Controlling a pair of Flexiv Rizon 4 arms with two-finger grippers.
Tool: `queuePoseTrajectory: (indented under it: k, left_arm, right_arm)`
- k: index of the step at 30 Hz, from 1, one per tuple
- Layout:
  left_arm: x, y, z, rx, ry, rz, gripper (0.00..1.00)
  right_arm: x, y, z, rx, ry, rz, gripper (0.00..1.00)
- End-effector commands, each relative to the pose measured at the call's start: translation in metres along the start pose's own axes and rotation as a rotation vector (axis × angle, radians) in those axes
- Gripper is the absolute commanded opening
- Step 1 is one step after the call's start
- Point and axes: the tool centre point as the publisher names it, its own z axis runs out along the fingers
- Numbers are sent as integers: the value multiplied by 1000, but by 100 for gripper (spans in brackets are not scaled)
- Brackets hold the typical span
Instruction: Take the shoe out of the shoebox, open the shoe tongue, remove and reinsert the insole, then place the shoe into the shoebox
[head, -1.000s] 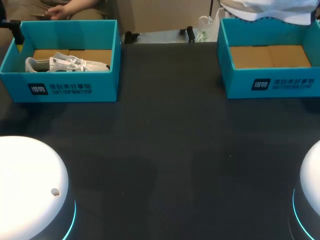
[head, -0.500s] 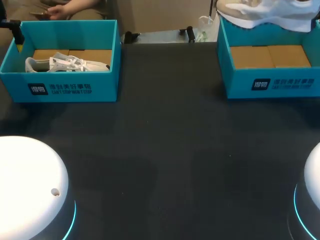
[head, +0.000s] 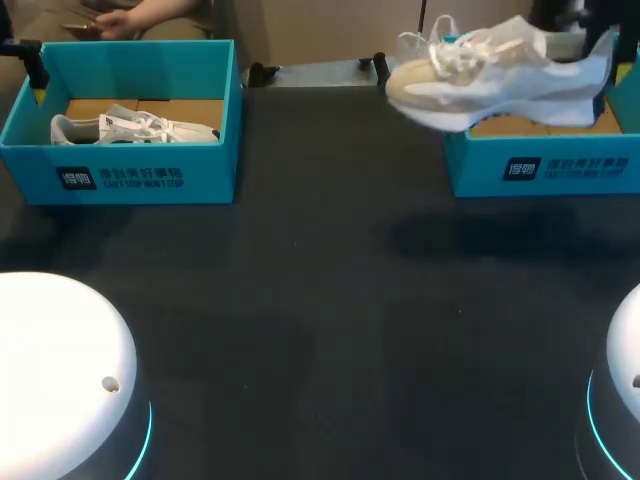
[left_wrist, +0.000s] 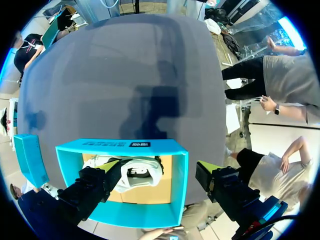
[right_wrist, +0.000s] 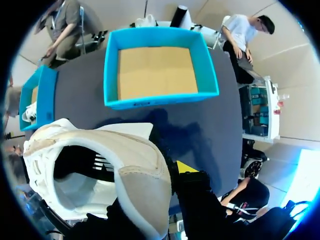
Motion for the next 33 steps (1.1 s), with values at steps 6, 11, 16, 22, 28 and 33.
queuePoseTrajectory:
  k: [6,11,16,22,28,33]
  left_arm:
    - [0,-1,0,-2,2,0,100]
    - [0,-1,0,-2,2,0,100]
    - [0,-1,0,-2,2,0,100]
    - [0,-1,0,-2,2,0,100]
    - [0,-1,0,-2,2,0,100]
    - [0,-1,0,-2,2,0,100]
  right_arm:
    - [29,-40,6,-277,-7,23,0]
    - [29,-40,6,-277,-7,23,0]
    - [34,-45,7,-280,-2,11,0]
    - [75,-71,24,-229,-20,-40,0]
    - [104,-95,32,-192,-10,-38,0]
    - [129,-116,29,-179,5,-23,0]
